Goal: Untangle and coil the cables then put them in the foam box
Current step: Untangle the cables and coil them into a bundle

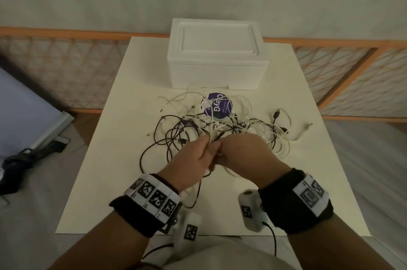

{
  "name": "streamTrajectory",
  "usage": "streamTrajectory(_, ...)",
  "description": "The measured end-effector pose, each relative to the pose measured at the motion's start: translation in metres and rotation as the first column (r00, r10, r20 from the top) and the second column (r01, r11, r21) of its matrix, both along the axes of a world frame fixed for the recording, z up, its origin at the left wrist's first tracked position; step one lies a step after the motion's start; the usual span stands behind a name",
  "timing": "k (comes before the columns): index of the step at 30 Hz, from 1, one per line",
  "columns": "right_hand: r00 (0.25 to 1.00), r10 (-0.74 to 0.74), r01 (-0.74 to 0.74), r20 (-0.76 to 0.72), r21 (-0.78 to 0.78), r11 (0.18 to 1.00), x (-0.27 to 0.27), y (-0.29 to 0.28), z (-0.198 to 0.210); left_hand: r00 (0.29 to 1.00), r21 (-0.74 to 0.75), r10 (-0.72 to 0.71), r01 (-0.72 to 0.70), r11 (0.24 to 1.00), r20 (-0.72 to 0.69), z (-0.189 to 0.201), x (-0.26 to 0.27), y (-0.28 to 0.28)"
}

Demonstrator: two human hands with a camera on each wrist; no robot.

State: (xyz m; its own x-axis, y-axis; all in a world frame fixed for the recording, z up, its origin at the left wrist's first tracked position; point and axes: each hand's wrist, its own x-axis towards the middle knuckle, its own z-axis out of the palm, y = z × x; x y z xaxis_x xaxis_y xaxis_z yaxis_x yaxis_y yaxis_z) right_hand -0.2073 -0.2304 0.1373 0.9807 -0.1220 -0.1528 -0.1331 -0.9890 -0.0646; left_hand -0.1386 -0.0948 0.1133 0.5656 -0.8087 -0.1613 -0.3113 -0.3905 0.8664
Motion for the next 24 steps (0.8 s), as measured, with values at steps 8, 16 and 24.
streamTrajectory(8,0.954,-0.271,0.227,0.131,0.278,0.934,-0.058,-0.090,0.023,0.950,0.136,0.243,-0.271,0.953,0.196,0.006,0.054,0.029)
streamTrajectory(16,0.945,-0.252,0.220,0.211,0.162,0.962,-0.080,-0.121,0.002,0.877,0.173,0.451,-0.477,0.862,0.169,-0.031,0.050,0.026)
streamTrajectory(24,0.872,-0.375,0.311,0.313,0.235,0.921,-0.089,-0.139,0.013,0.881,0.214,0.396,-0.347,0.913,-0.260,-0.020,0.037,0.009)
